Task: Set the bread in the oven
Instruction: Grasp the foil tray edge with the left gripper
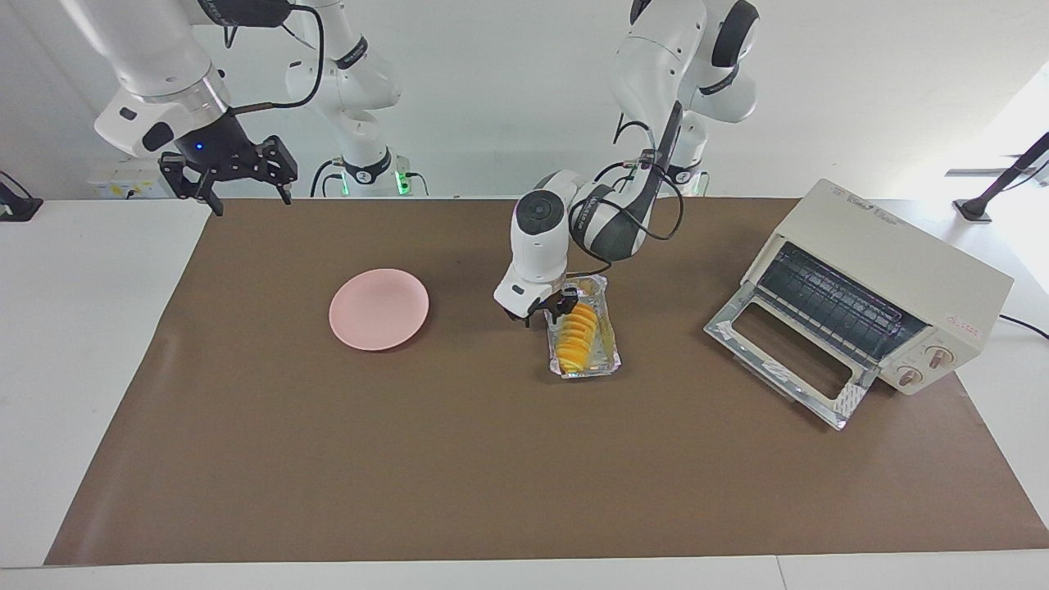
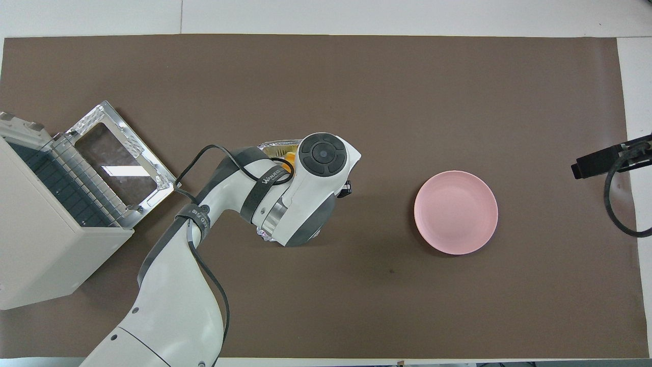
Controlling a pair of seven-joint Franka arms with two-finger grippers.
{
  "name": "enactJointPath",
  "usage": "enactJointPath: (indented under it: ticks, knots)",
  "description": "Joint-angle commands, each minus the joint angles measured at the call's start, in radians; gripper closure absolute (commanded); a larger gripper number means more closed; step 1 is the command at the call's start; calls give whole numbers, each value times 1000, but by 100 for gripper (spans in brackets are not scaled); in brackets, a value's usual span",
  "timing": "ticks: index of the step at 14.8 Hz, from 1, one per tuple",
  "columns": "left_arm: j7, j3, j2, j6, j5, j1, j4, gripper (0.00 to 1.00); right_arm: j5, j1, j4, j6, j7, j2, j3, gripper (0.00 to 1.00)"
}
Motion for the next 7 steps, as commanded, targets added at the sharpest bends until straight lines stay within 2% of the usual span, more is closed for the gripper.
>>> enactJointPath:
  ticks: [1,5,7]
  knots:
    - [-7,12,-32,-7,-18,-4,-42,100,4,-6,-38,-2,68,-31,7,0]
    - [-8,13,-35,-59,-30,43,-33,100,6,-11,-38,3,67,-29,7,0]
    - [-11,21,-32,-126,-31,63,-6,100,9,-15,-37,0,67,-31,7,0]
